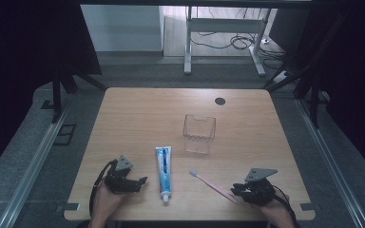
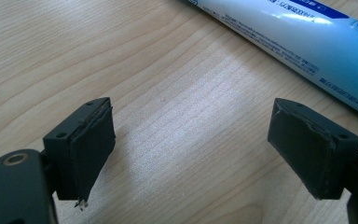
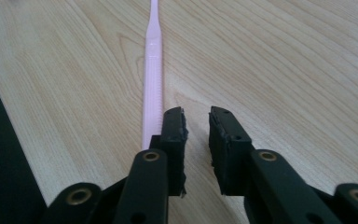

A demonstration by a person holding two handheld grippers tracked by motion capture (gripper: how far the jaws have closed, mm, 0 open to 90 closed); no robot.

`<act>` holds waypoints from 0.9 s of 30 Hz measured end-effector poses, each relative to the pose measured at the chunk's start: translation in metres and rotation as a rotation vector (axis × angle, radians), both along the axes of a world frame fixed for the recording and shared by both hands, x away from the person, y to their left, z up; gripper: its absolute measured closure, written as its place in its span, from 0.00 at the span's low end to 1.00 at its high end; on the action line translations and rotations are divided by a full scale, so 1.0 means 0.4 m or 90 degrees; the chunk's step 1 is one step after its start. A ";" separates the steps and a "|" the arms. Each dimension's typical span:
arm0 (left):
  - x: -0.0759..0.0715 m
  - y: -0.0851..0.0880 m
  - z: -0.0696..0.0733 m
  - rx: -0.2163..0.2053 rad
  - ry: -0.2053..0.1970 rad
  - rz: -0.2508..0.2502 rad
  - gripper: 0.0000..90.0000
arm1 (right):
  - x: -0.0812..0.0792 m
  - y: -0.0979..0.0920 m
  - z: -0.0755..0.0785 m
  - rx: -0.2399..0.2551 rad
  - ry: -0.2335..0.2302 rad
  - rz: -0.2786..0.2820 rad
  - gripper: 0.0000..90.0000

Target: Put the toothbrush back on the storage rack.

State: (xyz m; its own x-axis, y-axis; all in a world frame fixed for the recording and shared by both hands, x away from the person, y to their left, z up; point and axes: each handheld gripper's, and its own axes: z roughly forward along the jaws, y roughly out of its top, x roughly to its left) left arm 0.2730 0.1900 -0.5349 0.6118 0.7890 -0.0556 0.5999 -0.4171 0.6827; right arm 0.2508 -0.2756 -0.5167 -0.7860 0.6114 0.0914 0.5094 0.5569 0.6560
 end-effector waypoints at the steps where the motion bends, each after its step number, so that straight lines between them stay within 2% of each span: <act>1: 0.000 0.000 0.000 0.001 0.000 0.000 0.17 | 0.001 -0.001 0.001 -0.003 -0.001 -0.001 0.82; 12: 0.000 0.002 -0.001 0.002 0.000 -0.001 0.18 | 0.008 0.016 0.020 -0.029 0.003 0.004 0.71; 18: 0.000 0.005 -0.001 -0.012 0.002 0.002 0.17 | 0.015 0.027 0.032 -0.048 0.011 0.011 0.67; 27: 0.000 0.001 -0.001 -0.010 0.001 -0.002 0.16 | 0.029 0.053 0.041 -0.078 0.029 0.041 0.64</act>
